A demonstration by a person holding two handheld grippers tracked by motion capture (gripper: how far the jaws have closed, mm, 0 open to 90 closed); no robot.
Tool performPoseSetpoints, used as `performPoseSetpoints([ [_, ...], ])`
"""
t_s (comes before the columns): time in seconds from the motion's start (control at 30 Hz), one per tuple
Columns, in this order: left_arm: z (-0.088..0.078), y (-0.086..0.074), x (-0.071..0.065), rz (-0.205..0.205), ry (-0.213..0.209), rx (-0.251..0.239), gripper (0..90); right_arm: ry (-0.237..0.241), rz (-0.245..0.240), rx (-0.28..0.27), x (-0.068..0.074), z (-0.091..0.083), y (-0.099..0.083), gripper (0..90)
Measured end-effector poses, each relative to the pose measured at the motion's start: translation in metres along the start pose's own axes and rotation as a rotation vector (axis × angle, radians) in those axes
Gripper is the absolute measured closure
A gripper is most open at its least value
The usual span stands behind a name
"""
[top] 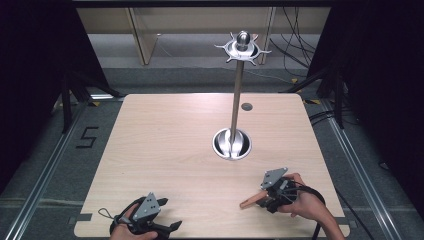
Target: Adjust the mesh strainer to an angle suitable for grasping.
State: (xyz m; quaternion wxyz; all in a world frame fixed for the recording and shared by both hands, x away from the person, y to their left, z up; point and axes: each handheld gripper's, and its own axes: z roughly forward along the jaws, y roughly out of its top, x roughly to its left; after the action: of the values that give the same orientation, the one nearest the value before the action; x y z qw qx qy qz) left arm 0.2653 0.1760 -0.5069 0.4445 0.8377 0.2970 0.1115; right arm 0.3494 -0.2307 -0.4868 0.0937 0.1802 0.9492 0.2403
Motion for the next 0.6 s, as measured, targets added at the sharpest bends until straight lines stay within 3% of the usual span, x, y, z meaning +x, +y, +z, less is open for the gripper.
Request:
performPoseSetpoints([
  [0.03,-0.0009,0.0001,0.0001,0.003,0.002,0.02,14.7,0.02,0.039,0.023,-0.0009,-0.001,-0.0004,37.8],
  [0.1,-0.001,0.0002,0.0001,0.001,0.002,0.02,14.7,0.025,0.036,0.027,-0.0016,0.0003,-0.0009,38.8],
  [0.17,0.0,-0.0002,-0.0003,-0.004,0.0,0.0,14.7,0.025,0.064,0.05,-0.0021,0.0014,-0.0015,41.6],
  [0.23,-0.0007,0.0,0.0001,0.0,-0.001,0.014,14.7,0.042,0.038,0.042,-0.0041,0.002,-0.0012,42.6],
  [0.33,0.0,-0.0001,-0.0001,-0.004,0.0,0.001,14.7,0.049,0.051,0.046,-0.0038,0.0019,-0.0008,43.8],
  [0.47,-0.0011,0.0004,0.0001,0.005,0.002,0.022,14.7,0.073,0.02,0.089,-0.0013,0.0005,0.0037,48.2],
  [0.5,0.0001,-0.0001,-0.0002,-0.003,0.001,0.007,14.7,0.085,0.02,0.103,-0.0005,0.0016,0.0063,49.2],
  [0.6,-0.0014,0.0005,-0.0003,0.005,-0.002,0.024,14.7,0.076,0.041,0.119,0.0004,0.0029,0.0082,51.0],
])
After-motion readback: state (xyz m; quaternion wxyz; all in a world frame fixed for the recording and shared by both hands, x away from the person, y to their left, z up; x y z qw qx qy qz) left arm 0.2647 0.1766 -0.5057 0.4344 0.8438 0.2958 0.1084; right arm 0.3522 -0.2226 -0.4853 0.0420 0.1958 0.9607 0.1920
